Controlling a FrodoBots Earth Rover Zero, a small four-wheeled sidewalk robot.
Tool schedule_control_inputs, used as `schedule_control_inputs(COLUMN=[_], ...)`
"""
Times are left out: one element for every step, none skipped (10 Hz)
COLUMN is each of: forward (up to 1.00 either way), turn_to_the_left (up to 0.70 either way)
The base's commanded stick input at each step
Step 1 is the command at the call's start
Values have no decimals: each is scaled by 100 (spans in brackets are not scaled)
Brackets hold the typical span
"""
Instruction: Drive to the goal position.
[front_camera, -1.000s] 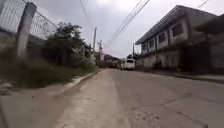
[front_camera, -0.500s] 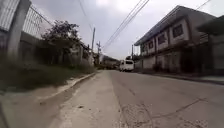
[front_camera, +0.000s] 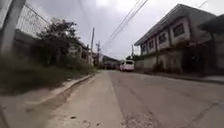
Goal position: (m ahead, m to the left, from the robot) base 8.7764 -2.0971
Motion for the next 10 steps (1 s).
schedule_control_inputs(forward=[70,70,70,70,70,70,70,70,70,70], turn_to_the_left=[0,0,0,0,0,0,0,0,0,0])
